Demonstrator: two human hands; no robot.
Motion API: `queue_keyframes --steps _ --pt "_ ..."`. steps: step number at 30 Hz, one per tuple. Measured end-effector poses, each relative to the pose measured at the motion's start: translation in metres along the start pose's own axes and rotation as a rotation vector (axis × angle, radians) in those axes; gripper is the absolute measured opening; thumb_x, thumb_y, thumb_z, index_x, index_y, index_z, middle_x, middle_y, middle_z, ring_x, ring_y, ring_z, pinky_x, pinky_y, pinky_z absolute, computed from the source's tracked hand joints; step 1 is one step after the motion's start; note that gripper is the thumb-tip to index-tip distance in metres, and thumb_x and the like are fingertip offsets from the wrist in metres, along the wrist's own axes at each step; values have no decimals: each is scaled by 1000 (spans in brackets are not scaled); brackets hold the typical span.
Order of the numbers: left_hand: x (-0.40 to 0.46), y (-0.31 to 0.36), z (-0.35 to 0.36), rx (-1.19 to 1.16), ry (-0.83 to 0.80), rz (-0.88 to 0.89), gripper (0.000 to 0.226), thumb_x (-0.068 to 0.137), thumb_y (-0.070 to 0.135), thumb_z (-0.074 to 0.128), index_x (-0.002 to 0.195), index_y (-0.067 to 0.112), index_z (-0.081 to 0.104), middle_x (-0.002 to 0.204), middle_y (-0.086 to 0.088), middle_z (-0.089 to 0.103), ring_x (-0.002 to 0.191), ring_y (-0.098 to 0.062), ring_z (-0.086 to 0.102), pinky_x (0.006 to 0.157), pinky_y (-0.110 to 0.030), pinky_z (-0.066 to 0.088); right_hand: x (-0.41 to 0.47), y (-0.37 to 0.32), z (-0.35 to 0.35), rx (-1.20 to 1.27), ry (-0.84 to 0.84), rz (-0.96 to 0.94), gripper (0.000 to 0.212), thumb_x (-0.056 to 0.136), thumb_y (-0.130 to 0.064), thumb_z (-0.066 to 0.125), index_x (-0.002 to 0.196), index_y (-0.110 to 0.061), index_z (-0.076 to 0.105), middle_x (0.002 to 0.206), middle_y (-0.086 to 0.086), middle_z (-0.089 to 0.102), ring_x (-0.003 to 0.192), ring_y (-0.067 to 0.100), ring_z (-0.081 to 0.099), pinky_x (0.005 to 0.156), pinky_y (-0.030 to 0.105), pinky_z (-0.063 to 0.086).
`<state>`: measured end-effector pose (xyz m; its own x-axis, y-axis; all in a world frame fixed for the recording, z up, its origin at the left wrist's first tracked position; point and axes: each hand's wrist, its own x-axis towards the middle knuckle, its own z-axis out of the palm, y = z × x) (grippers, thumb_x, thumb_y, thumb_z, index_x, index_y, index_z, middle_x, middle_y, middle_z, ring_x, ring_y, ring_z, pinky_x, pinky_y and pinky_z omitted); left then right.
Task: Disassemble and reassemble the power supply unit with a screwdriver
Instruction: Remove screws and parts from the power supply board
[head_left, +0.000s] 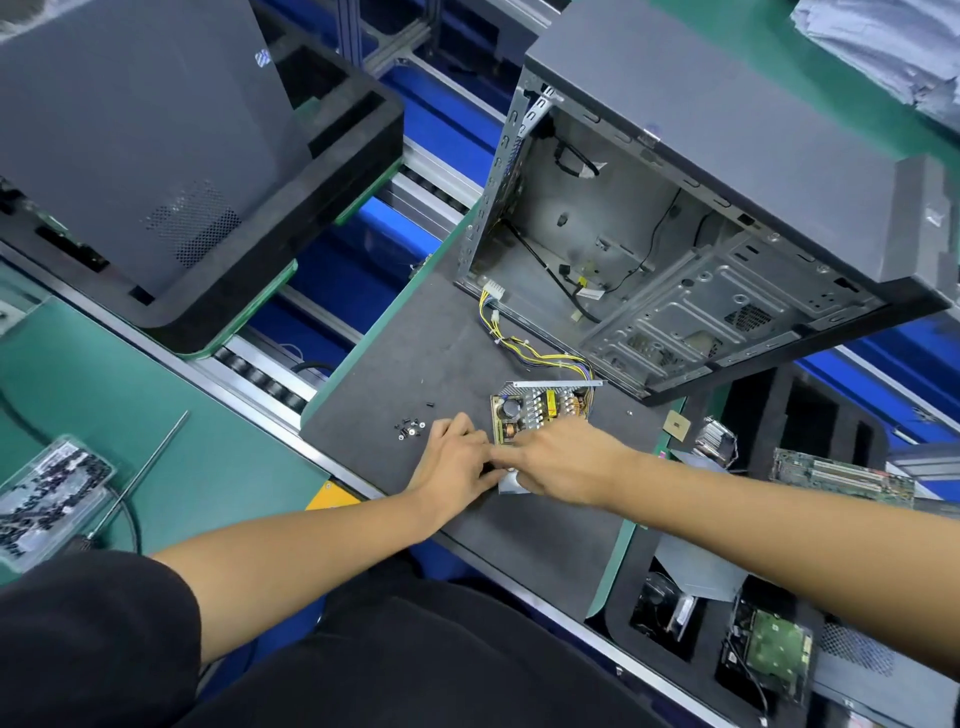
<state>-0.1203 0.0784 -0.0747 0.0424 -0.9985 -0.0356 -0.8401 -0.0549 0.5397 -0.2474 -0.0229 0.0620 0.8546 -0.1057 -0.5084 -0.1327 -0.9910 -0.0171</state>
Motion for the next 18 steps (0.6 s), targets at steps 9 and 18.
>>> queue_keyframes --steps 9,18 --pt "1 -2 -1 -16 17 30 17 81 44 79 77 29 72 70 16 55 88 -17 47 85 -31 30 3 11 -16 80 -43 224 42 90 -31 52 126 -20 33 98 6 58 75 36 63 49 34 26" --pt "0 -3 2 -63 -5 3 17 81 43 80 76 28 73 70 16 58 90 -13 40 88 -33 29 7 6 3 507 5 597 17 93 -18 47 110 -17 46 99 20 66 92 42 62 64 37 37"
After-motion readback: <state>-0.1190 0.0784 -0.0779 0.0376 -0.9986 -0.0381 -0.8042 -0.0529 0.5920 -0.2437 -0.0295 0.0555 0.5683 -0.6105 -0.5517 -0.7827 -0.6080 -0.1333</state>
